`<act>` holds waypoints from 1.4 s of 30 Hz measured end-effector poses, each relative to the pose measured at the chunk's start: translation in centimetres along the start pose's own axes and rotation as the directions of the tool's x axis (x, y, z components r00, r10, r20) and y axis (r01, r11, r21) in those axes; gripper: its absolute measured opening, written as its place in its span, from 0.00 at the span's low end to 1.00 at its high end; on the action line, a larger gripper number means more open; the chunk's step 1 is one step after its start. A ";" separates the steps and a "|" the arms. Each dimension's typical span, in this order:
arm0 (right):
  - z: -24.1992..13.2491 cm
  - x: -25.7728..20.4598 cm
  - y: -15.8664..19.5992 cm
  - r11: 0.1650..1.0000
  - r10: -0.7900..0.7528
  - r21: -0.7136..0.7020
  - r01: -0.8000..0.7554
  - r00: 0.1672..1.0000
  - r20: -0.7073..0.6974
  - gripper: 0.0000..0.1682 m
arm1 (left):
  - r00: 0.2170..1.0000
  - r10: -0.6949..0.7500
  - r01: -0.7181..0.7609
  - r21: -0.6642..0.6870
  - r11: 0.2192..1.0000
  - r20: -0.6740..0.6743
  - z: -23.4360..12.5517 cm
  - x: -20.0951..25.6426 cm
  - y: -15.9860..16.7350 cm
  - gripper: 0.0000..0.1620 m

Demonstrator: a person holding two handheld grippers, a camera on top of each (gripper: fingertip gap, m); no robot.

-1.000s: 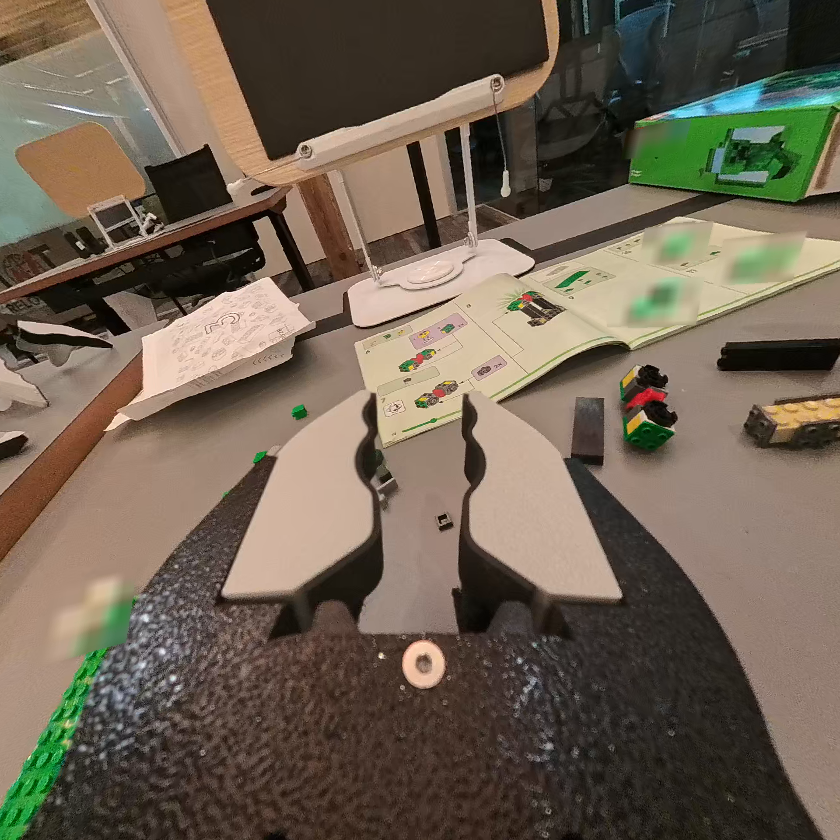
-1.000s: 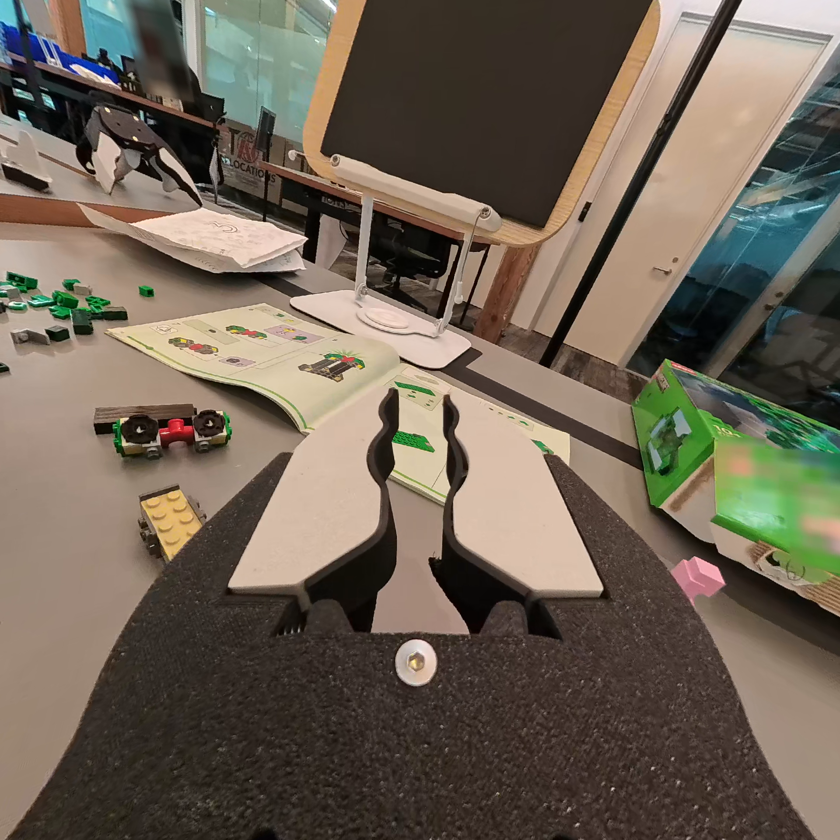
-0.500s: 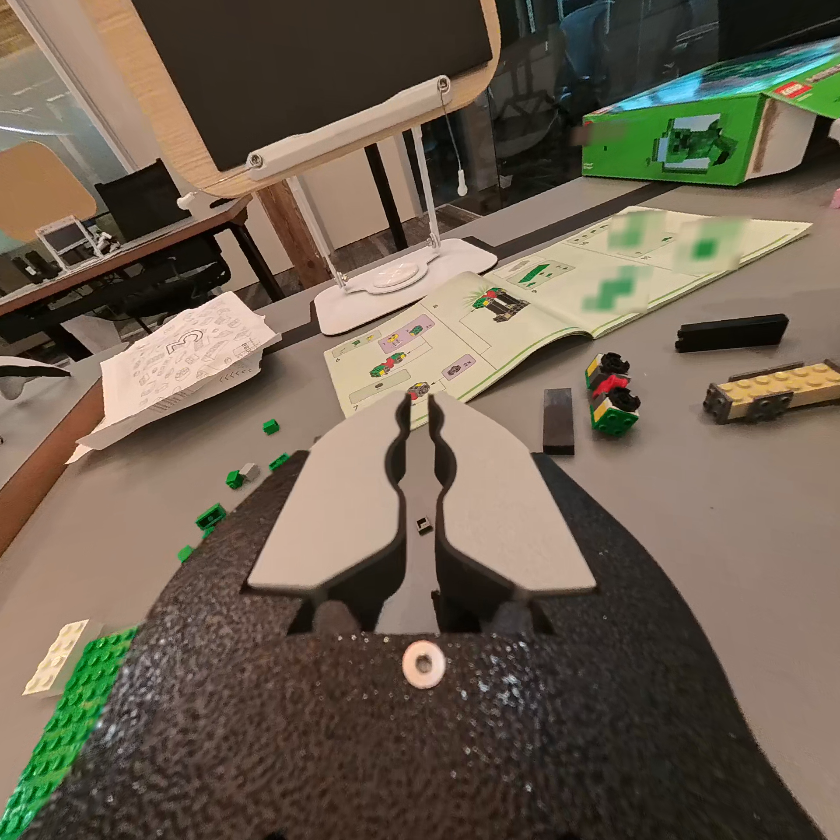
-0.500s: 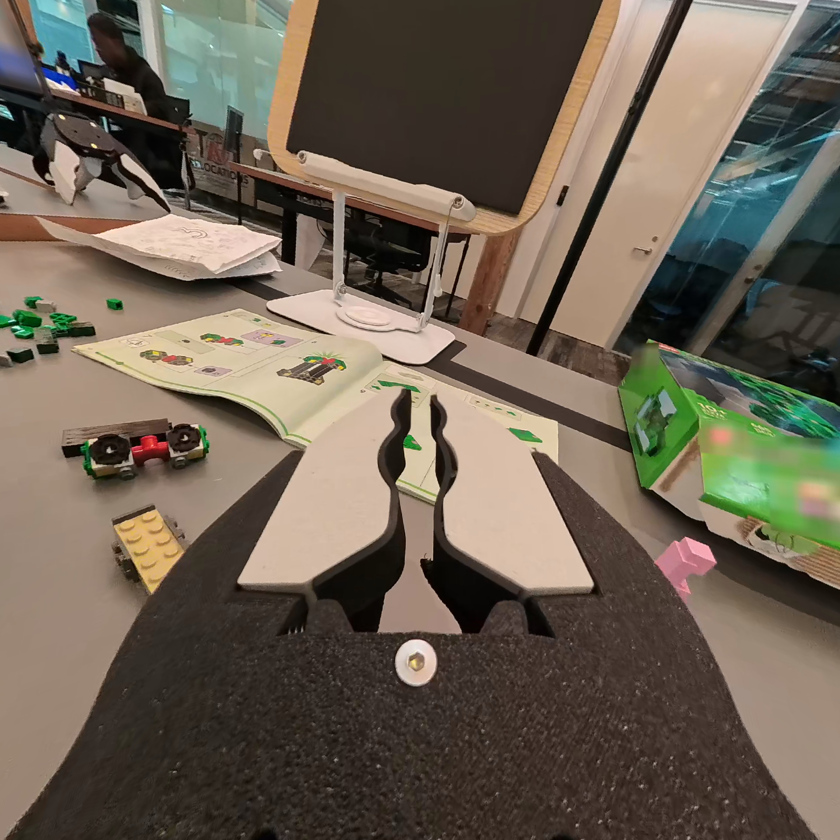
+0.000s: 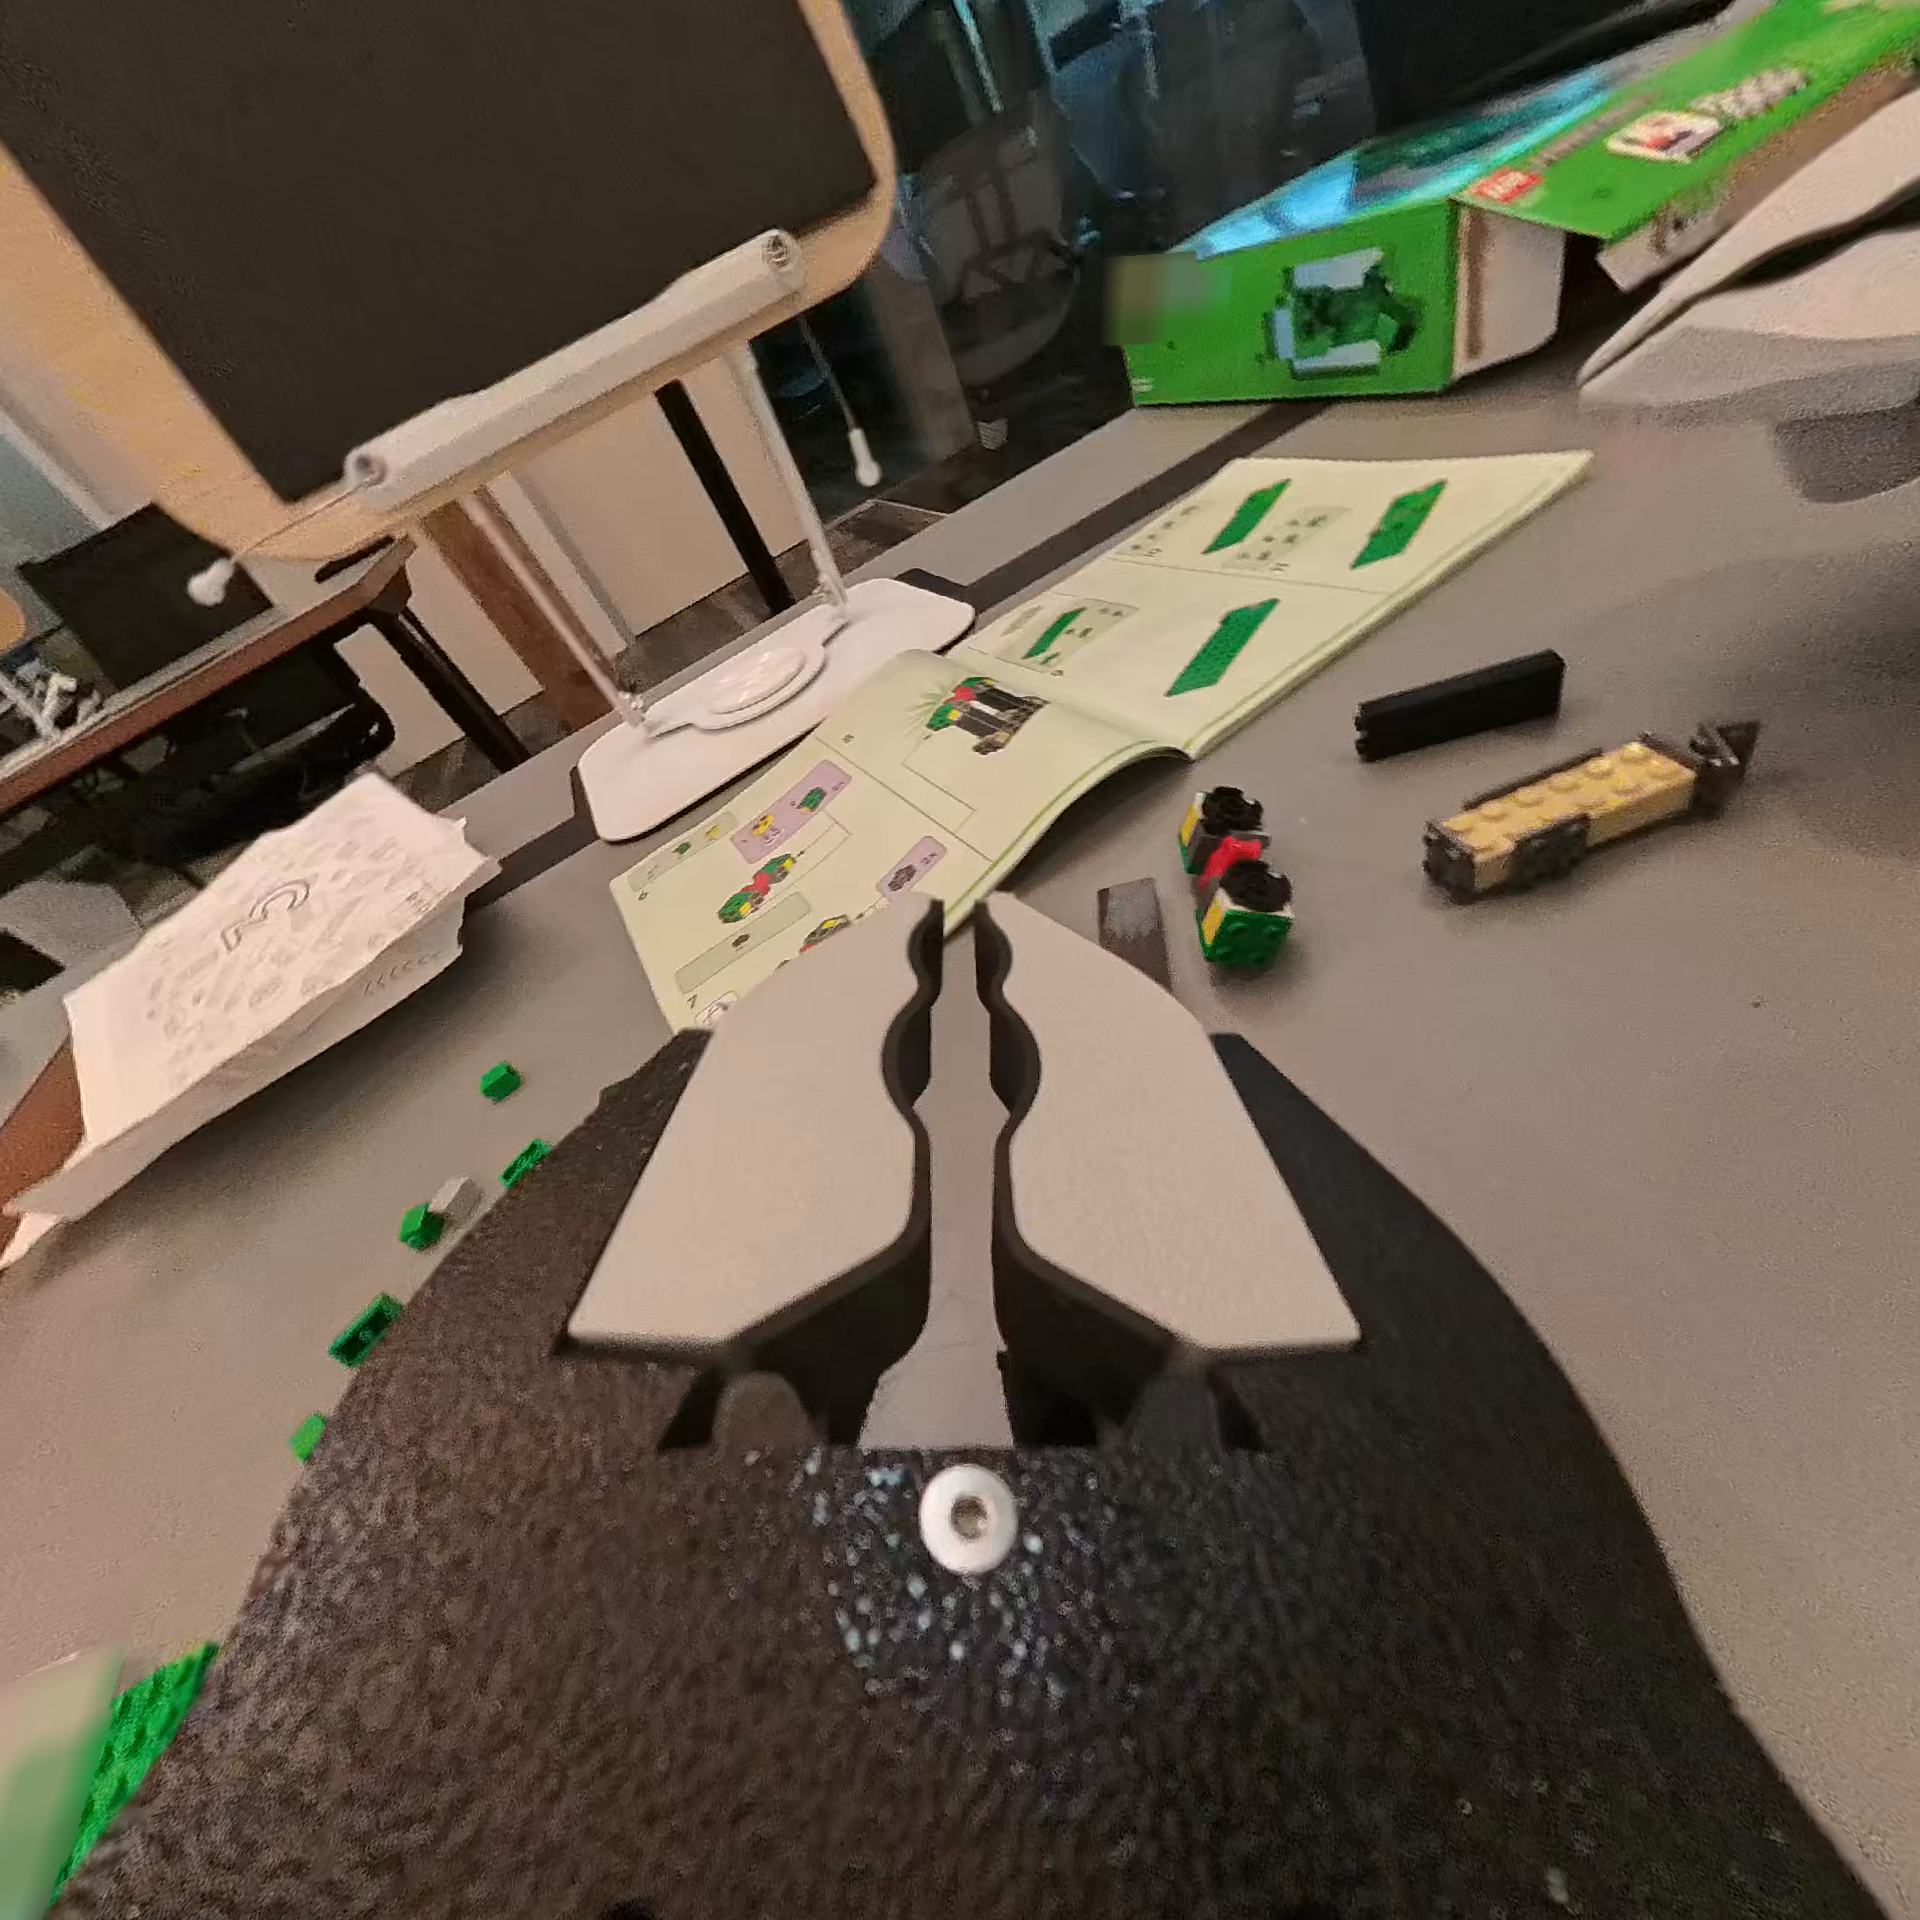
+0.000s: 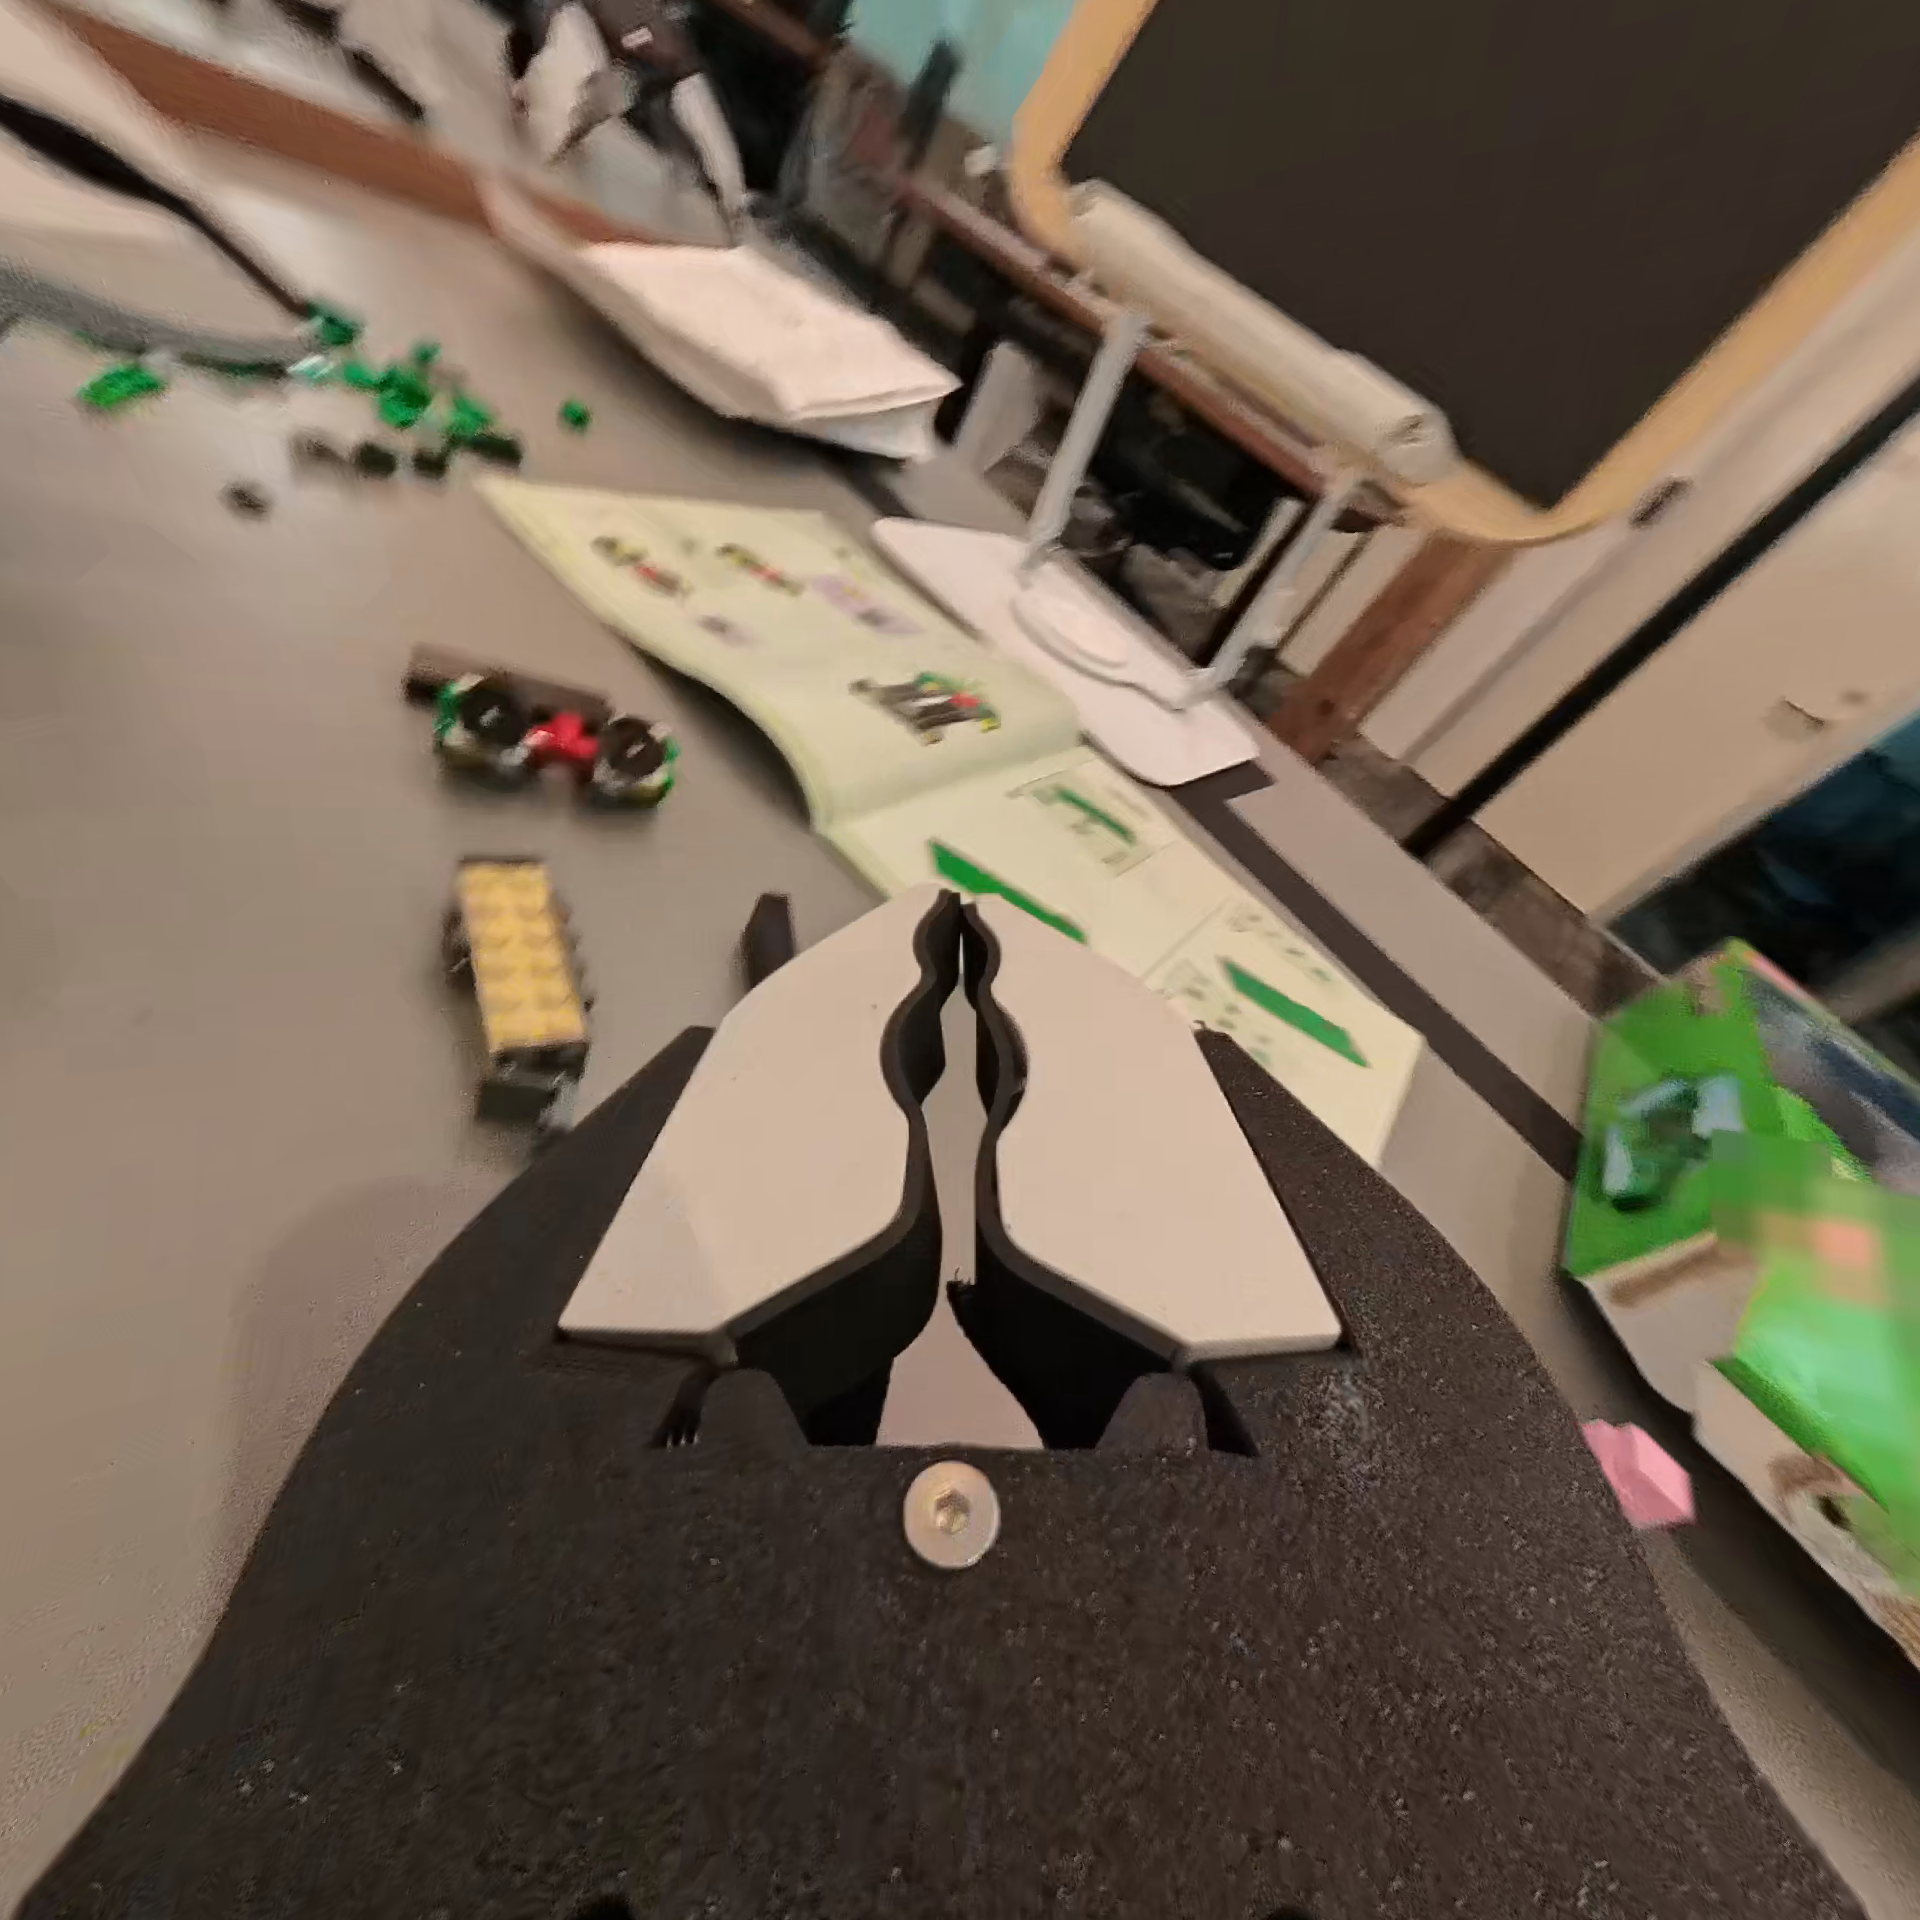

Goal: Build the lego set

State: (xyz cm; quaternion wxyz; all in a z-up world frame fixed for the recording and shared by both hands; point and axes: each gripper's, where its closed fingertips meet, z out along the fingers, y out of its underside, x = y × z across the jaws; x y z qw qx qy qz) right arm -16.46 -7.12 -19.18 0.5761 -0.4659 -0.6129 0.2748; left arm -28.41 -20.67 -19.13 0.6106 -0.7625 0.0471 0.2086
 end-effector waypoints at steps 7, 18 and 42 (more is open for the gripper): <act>-1.4 -5.1 0.2 0.998 -0.061 -0.001 0.065 0.933 0.355 0.03 | 0.964 0.159 -0.140 0.103 0.985 -0.212 0.3 4.9 -1.4 0.10; -1.4 -6.3 0.8 0.996 0.026 -0.087 0.014 0.898 0.439 0.10 | 0.906 0.284 -0.211 0.247 0.946 -0.313 2.9 9.9 -4.5 0.24; 0.2 -9.8 0.7 0.956 0.178 -0.291 -0.044 0.874 0.452 0.16 | 0.820 0.215 -0.161 0.146 0.976 -0.530 0.7 9.8 -2.4 0.21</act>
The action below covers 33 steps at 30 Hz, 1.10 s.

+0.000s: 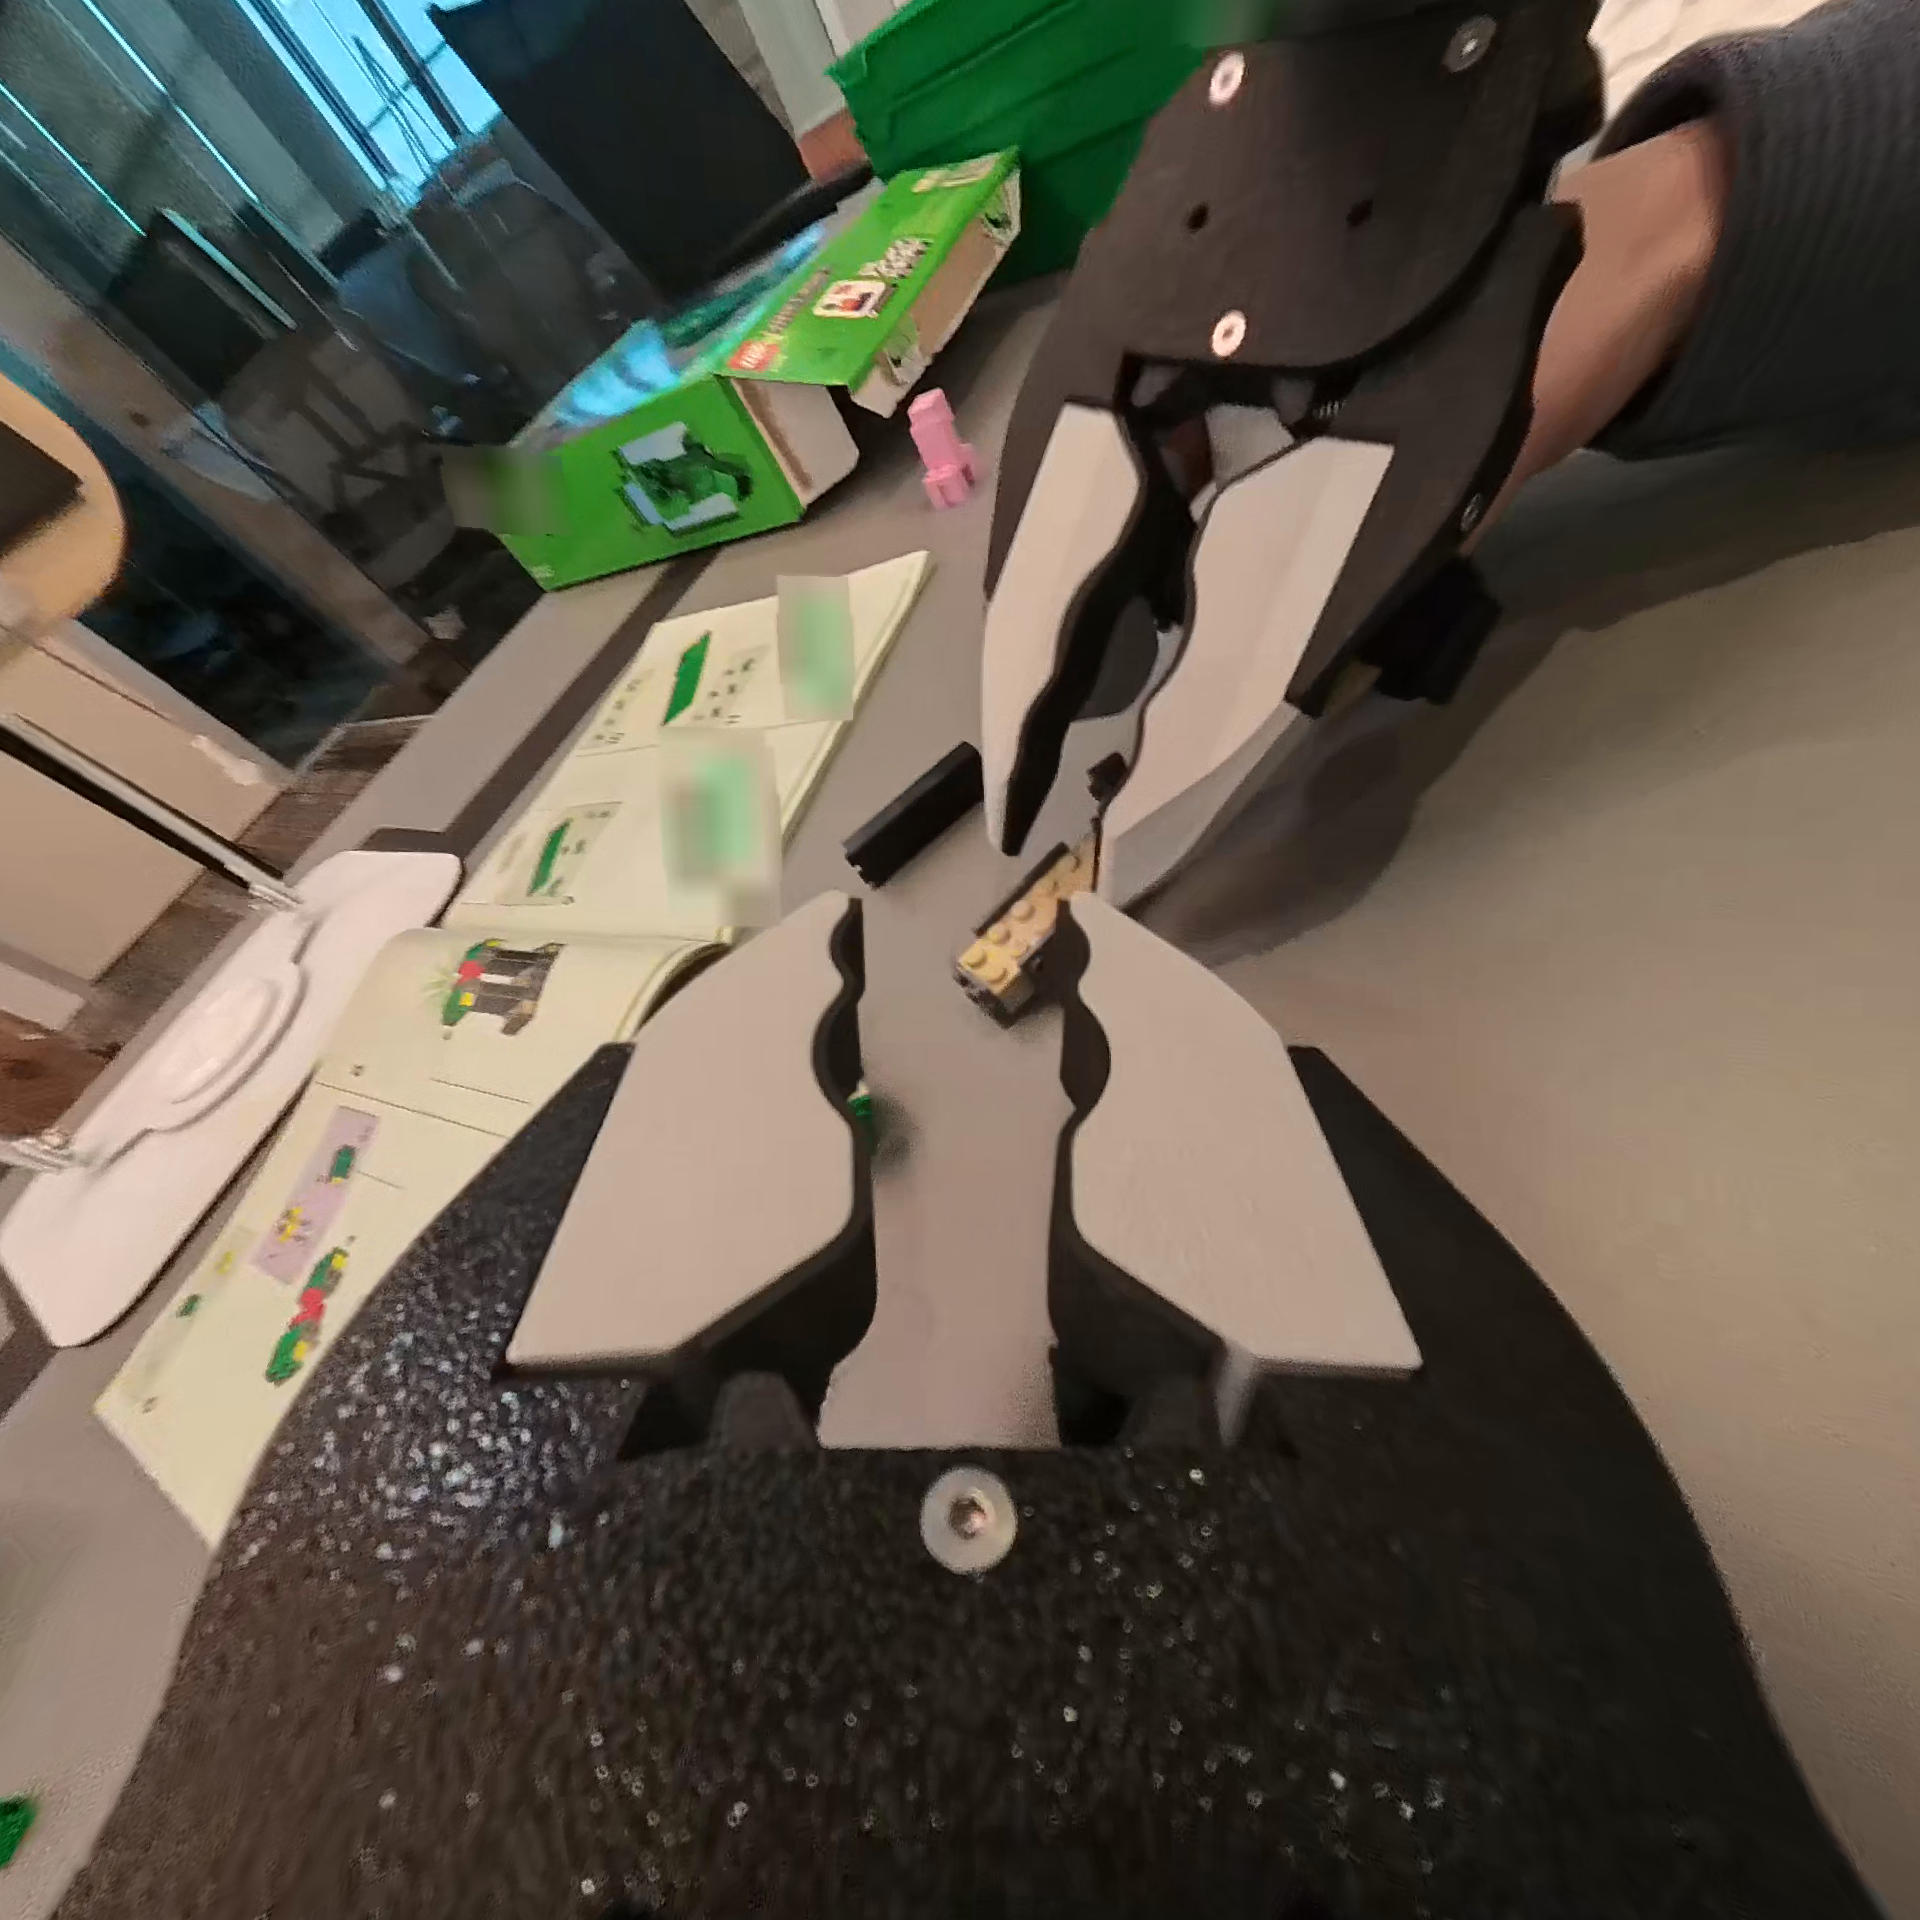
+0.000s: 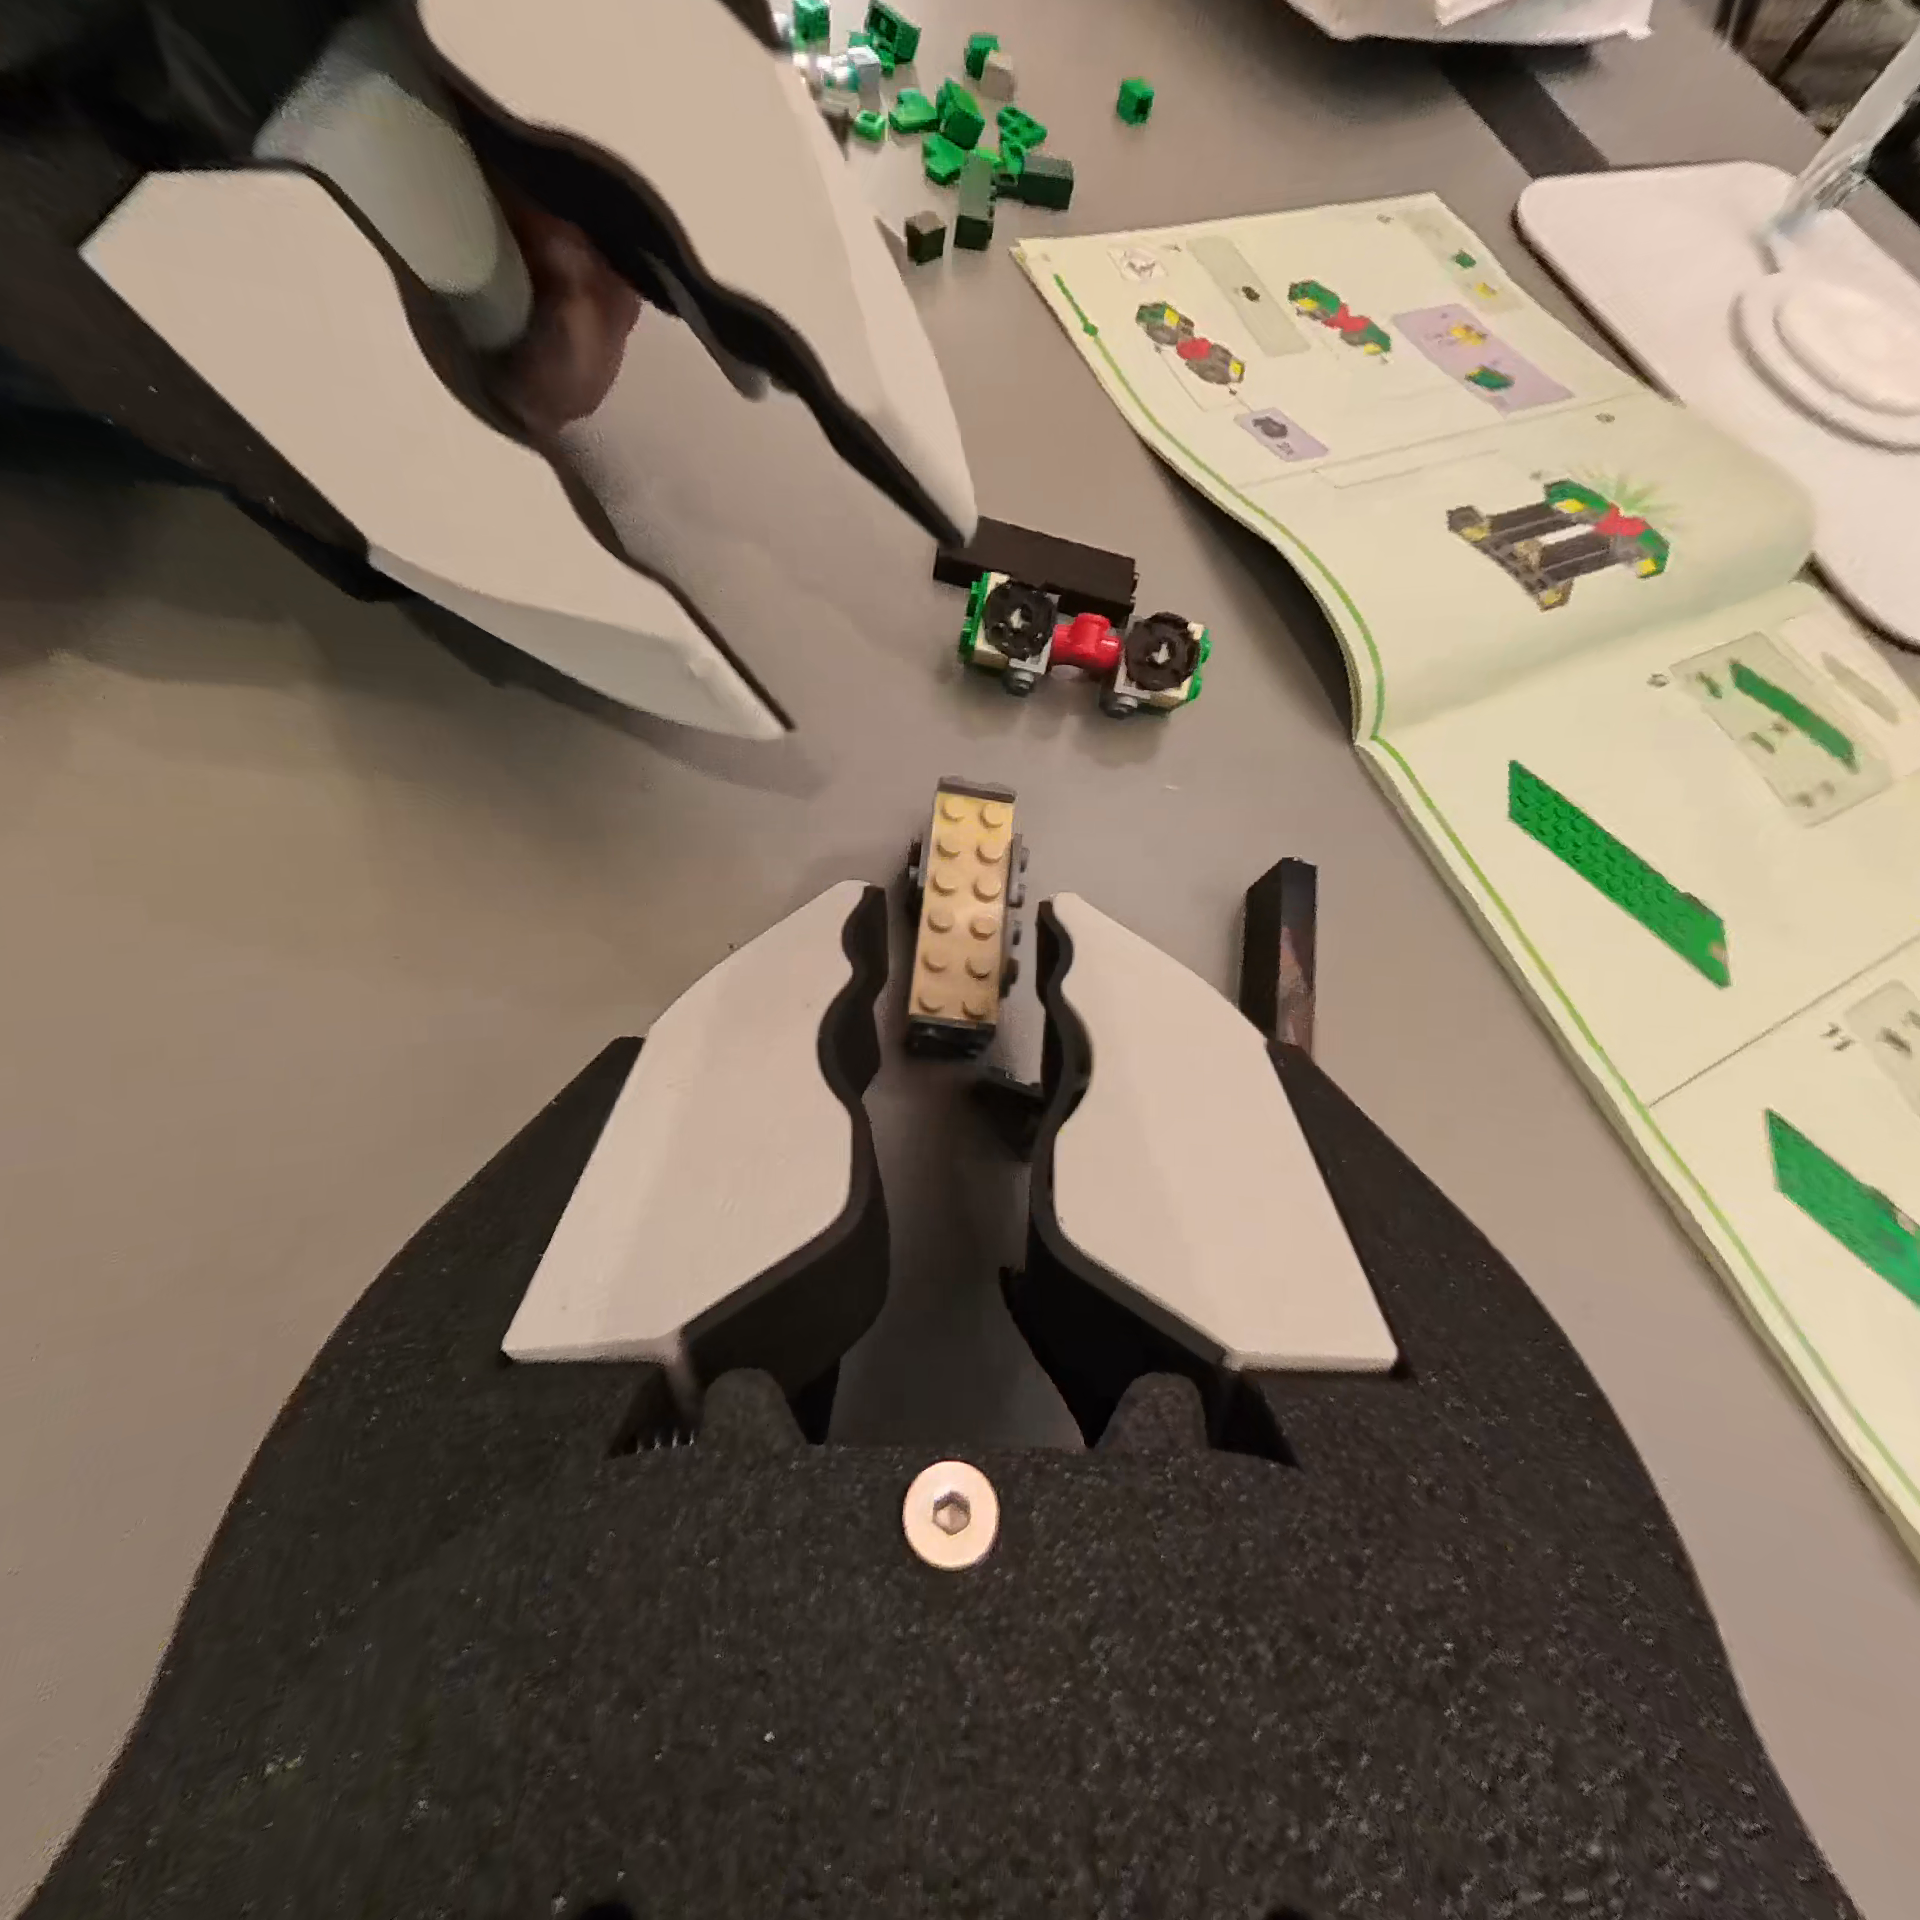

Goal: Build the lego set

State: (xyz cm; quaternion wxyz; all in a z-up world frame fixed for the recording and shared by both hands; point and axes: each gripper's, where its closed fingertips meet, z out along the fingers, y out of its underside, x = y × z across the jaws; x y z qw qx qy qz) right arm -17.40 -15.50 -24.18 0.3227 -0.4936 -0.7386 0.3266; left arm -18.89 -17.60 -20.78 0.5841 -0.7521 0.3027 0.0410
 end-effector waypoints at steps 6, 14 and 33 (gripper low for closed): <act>-2.5 2.1 -0.9 0.996 -0.024 0.085 0.032 0.995 -0.094 0.16 | 0.996 0.020 -0.035 -0.167 0.985 -0.088 1.8 1.4 2.0 0.33; -4.5 3.3 -1.7 0.980 0.081 0.188 -0.065 0.994 -0.077 0.15 | 0.981 -0.006 -0.045 -0.263 0.964 -0.192 2.5 3.6 2.5 0.26; -3.1 -0.4 0.5 0.996 -0.078 0.045 0.075 0.993 0.090 0.13 | 0.980 -0.155 0.111 -0.308 0.945 -0.122 1.6 2.4 3.7 0.24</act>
